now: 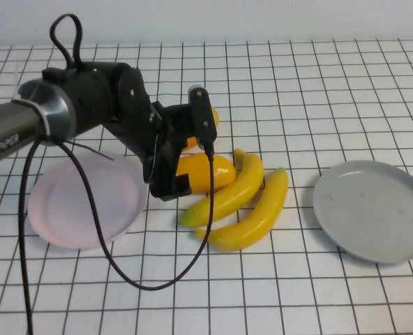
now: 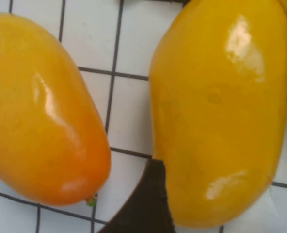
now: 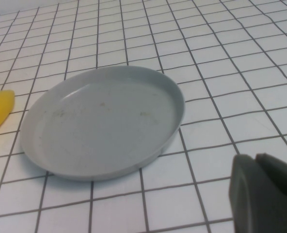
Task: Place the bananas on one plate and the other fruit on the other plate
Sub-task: Put one type of fruit in the left plate
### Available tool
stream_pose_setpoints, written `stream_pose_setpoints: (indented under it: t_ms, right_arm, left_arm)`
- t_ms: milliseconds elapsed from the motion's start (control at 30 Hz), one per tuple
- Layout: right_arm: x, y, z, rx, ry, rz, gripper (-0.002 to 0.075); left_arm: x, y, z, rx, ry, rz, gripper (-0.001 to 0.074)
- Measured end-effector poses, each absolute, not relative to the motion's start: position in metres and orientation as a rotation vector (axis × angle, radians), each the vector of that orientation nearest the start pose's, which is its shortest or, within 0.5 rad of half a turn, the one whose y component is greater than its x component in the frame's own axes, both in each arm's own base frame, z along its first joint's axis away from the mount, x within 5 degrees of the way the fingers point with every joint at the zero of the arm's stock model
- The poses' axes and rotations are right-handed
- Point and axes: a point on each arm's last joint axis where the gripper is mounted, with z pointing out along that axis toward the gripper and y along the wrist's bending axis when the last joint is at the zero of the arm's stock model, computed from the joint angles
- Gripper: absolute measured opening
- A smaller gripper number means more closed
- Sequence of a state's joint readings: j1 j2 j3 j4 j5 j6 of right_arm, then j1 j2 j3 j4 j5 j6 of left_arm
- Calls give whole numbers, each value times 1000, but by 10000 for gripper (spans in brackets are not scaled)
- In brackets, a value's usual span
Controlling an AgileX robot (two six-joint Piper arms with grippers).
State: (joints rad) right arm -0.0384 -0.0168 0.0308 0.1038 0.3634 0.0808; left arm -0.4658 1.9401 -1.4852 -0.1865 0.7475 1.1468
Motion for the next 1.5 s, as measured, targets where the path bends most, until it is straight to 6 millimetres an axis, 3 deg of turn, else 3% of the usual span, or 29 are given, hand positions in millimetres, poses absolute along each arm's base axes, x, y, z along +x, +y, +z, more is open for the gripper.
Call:
stream_pose_setpoints:
  t_ms: [400, 467, 567, 633, 800, 967, 1067, 1133, 1200, 1367, 1500]
  right_arm:
    - [53, 1, 171, 175, 1853, 131, -16]
    - [53, 1, 171, 175, 1853, 131, -16]
    - [53, 1, 171, 175, 1853, 131, -16]
    - [53, 1, 171, 175, 1853, 131, -16]
    - [53, 1, 171, 175, 1853, 131, -16]
    - [53, 1, 171, 175, 1853, 131, -16]
    - [53, 1, 171, 175, 1853, 131, -16]
    - [53, 1, 171, 175, 1853, 131, -16]
    - [53, 1, 171, 175, 1853, 131, -16]
    - [53, 1, 171, 175, 1853, 131, -16]
    - [53, 1, 171, 175, 1853, 131, -16]
  left_arm:
    - [385, -205, 185, 1808, 1955, 21, 654]
    - [385, -205, 185, 1789, 1972, 15, 623]
    - [386, -204, 186, 1740, 2017, 18, 512]
    - [388, -204, 187, 1704, 2044, 28, 506]
    - [388, -199, 206, 1609, 2084, 82, 506]
    - [373, -189, 264, 1397, 2062, 92, 506]
    - [356, -173, 286, 1240, 2085, 64, 506]
    - [345, -157, 287, 1144, 2138, 55, 506]
    - [336, -135, 281, 1031, 2214, 52, 506]
    - [322, -74, 244, 636, 2496, 54, 506]
    - [318, -49, 233, 433, 2623, 71, 506]
